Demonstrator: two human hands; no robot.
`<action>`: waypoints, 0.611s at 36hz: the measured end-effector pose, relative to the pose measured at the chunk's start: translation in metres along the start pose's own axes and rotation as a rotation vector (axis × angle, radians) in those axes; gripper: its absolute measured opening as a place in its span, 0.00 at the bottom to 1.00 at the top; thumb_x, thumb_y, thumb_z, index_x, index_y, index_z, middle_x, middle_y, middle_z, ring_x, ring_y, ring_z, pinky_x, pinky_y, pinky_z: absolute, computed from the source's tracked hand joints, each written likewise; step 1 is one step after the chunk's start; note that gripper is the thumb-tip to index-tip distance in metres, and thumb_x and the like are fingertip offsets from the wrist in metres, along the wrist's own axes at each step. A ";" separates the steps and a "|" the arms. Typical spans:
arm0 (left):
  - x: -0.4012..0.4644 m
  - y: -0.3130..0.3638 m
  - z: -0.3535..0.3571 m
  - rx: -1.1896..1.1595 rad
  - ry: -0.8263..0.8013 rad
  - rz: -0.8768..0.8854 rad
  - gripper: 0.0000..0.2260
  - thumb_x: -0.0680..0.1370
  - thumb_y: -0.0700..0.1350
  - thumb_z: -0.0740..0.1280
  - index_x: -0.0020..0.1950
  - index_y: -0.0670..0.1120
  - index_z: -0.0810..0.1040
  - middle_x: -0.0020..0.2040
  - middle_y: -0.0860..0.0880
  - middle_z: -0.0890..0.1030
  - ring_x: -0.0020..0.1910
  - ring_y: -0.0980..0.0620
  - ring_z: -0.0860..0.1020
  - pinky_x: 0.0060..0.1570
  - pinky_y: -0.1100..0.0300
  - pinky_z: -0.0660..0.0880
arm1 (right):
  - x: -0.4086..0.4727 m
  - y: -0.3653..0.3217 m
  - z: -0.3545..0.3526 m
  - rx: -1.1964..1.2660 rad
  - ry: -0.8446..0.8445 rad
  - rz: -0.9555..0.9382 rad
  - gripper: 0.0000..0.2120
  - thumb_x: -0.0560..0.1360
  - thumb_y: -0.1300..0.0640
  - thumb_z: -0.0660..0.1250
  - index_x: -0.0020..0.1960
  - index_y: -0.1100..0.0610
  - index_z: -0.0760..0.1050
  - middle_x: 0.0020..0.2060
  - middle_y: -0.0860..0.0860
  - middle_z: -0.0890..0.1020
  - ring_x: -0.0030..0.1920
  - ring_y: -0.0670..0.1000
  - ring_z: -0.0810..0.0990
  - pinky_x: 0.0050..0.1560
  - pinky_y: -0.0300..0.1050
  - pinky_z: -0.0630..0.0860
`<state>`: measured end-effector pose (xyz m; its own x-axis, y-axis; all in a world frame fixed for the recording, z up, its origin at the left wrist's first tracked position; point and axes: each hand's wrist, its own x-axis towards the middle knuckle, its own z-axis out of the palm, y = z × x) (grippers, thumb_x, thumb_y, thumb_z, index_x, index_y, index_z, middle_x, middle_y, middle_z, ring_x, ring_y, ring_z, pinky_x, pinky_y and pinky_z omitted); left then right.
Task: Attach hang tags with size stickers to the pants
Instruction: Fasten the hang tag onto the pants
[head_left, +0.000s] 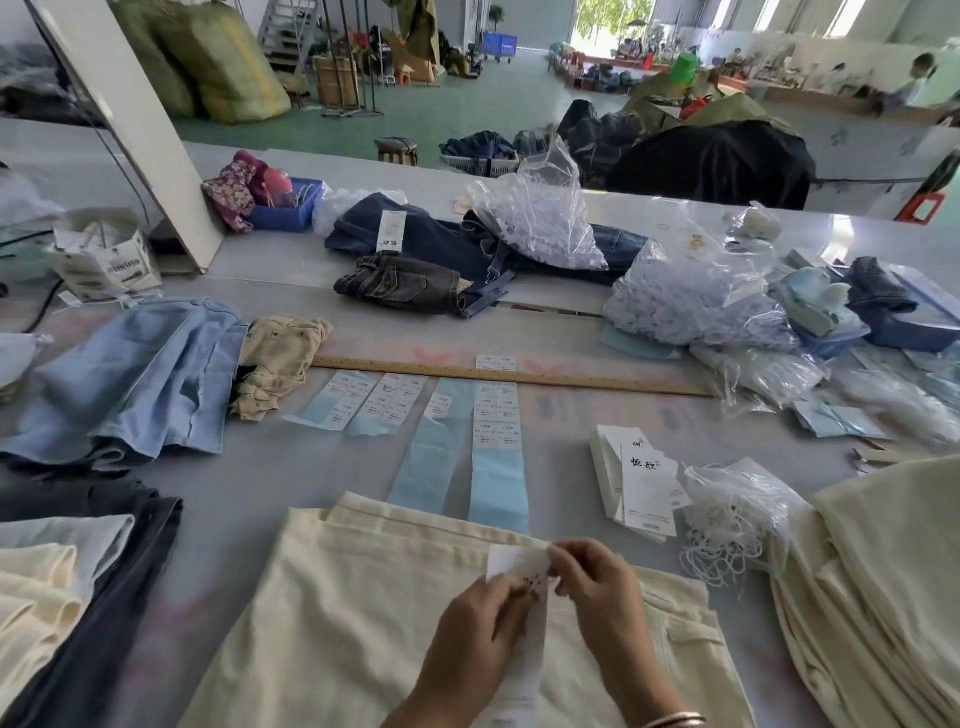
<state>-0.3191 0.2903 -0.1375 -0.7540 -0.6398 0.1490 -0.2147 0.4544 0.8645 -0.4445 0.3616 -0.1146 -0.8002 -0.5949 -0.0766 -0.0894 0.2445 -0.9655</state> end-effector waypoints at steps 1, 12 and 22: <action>0.000 -0.001 -0.002 -0.053 0.019 -0.008 0.06 0.79 0.43 0.65 0.53 0.49 0.80 0.48 0.54 0.83 0.47 0.58 0.81 0.47 0.69 0.74 | 0.004 0.000 -0.004 0.044 0.027 0.008 0.07 0.73 0.66 0.69 0.37 0.59 0.79 0.26 0.50 0.80 0.26 0.42 0.73 0.30 0.33 0.71; 0.003 0.007 -0.023 -0.510 -0.144 -0.124 0.22 0.76 0.47 0.67 0.66 0.66 0.67 0.50 0.50 0.84 0.46 0.49 0.83 0.45 0.59 0.78 | 0.005 -0.018 -0.010 0.123 -0.294 0.026 0.10 0.73 0.69 0.66 0.37 0.58 0.80 0.29 0.50 0.79 0.30 0.44 0.72 0.32 0.33 0.70; 0.002 0.013 -0.027 -0.479 -0.096 -0.059 0.15 0.78 0.48 0.66 0.61 0.65 0.74 0.59 0.61 0.80 0.55 0.56 0.80 0.52 0.64 0.76 | -0.010 -0.035 -0.007 0.193 -0.378 0.014 0.09 0.73 0.70 0.66 0.37 0.60 0.80 0.30 0.51 0.81 0.31 0.43 0.76 0.33 0.33 0.72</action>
<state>-0.3067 0.2788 -0.1129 -0.8080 -0.5854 0.0674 0.0338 0.0682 0.9971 -0.4374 0.3641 -0.0788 -0.5235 -0.8403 -0.1410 0.0611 0.1280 -0.9899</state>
